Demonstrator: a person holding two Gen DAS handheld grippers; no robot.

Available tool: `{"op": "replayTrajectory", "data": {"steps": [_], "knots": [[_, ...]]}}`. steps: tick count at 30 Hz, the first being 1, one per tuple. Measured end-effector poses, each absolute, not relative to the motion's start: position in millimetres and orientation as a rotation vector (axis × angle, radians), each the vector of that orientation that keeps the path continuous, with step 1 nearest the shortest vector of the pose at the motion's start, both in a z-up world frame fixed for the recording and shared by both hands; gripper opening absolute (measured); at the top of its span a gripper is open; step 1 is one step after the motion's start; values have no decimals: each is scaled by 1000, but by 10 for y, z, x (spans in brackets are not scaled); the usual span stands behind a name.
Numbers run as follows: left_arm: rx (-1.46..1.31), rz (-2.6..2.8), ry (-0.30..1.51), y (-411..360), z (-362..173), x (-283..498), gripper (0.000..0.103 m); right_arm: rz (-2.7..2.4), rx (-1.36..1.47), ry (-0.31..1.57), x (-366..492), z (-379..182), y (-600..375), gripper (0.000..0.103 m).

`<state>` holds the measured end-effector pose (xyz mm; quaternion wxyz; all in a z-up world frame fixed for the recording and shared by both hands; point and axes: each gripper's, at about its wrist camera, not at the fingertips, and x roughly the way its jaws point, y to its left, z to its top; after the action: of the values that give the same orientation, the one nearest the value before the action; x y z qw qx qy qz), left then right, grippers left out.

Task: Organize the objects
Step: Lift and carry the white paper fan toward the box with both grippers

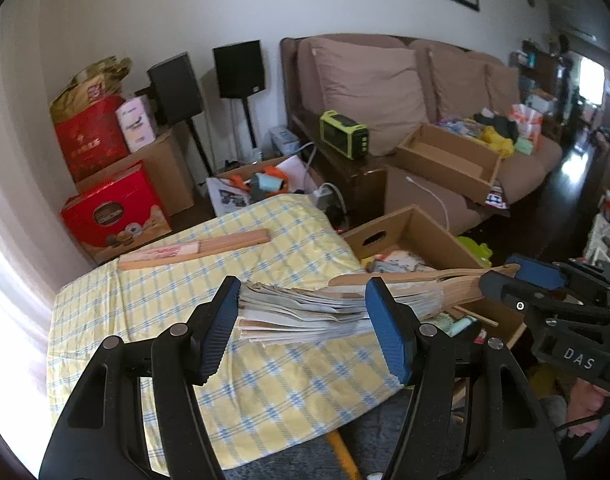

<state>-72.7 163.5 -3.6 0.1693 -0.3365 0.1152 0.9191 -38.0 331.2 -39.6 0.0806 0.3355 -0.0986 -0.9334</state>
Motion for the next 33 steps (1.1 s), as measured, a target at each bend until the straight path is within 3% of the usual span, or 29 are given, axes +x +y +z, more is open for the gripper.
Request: {"op": "replayTrajectory", "data": {"steps": [33], "knots": [[-989,2509,495,2412,-325,-583,61,-2840,1080,-468,-92,-786,3977,47]]}}
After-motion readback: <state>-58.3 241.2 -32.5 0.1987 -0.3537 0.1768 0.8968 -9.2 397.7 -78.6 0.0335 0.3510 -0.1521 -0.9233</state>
